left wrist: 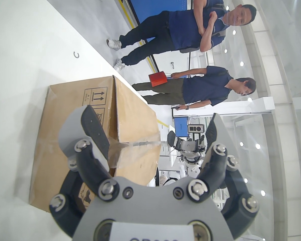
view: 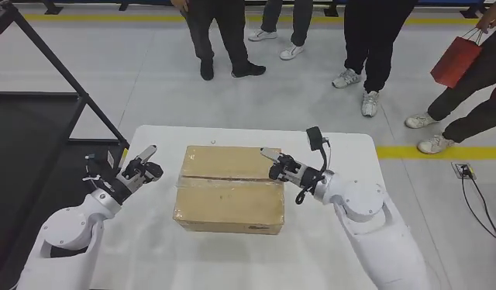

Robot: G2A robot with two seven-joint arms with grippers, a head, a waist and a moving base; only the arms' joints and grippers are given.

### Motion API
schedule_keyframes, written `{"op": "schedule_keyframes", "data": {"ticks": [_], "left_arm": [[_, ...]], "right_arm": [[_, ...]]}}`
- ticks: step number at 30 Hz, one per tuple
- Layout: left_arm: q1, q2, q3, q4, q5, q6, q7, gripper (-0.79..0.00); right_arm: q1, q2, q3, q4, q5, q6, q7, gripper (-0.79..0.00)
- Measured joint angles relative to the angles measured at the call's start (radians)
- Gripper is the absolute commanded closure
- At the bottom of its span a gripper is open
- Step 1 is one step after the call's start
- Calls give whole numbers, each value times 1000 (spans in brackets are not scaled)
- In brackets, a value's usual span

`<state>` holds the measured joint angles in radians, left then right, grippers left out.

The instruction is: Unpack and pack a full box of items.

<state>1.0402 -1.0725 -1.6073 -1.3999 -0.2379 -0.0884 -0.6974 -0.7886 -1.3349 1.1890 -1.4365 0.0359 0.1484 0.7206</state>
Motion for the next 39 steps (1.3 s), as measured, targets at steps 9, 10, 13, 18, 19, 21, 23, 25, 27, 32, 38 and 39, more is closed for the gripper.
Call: {"op": "schedule_keyframes", "data": {"ticks": [9, 10, 13, 18, 19, 21, 23, 25, 27, 32, 38, 39], "left_arm": [[5, 6, -10, 12, -17, -5, -10, -785], [5, 6, -10, 13, -17, -5, -10, -785], [6, 7, -8, 14, -19, -4, -10, -785], [12, 9, -12, 15, -28, -8, -11, -785], [15, 10, -14, 15, -31, -10, -11, -785], [21, 11, -17, 17, -38, -13, -10, -785], [26, 11, -20, 18, -45, -17, -9, -785], [31, 12, -22, 21, -51, -19, -9, -785], [35, 13, -23, 23, -56, -22, -10, -785], [41, 15, -28, 30, -69, -27, -13, -785], [39, 18, -36, 33, -79, -30, -17, -785], [36, 19, -39, 34, -79, -31, -18, -785]], "right_arm": [[141, -42, -140, 199, 61, -18, -2, -785], [156, -48, -158, 217, 66, -22, -2, -785], [195, -66, -204, 261, 78, -24, -6, -785], [258, -99, -278, 337, 102, -15, -28, -785], [273, -108, -294, 358, 111, -16, -33, -785], [294, -122, -318, 387, 128, -19, -38, -785], [319, -140, -347, 420, 146, -26, -39, -785], [344, -158, -375, 450, 161, -37, -41, -785], [363, -174, -396, 474, 177, -50, -44, -785], [414, -215, -443, 543, 210, -80, -47, -785], [437, -227, -429, 565, 220, -171, -33, -785], [434, -222, -417, 552, 214, -183, -30, -785]]}}
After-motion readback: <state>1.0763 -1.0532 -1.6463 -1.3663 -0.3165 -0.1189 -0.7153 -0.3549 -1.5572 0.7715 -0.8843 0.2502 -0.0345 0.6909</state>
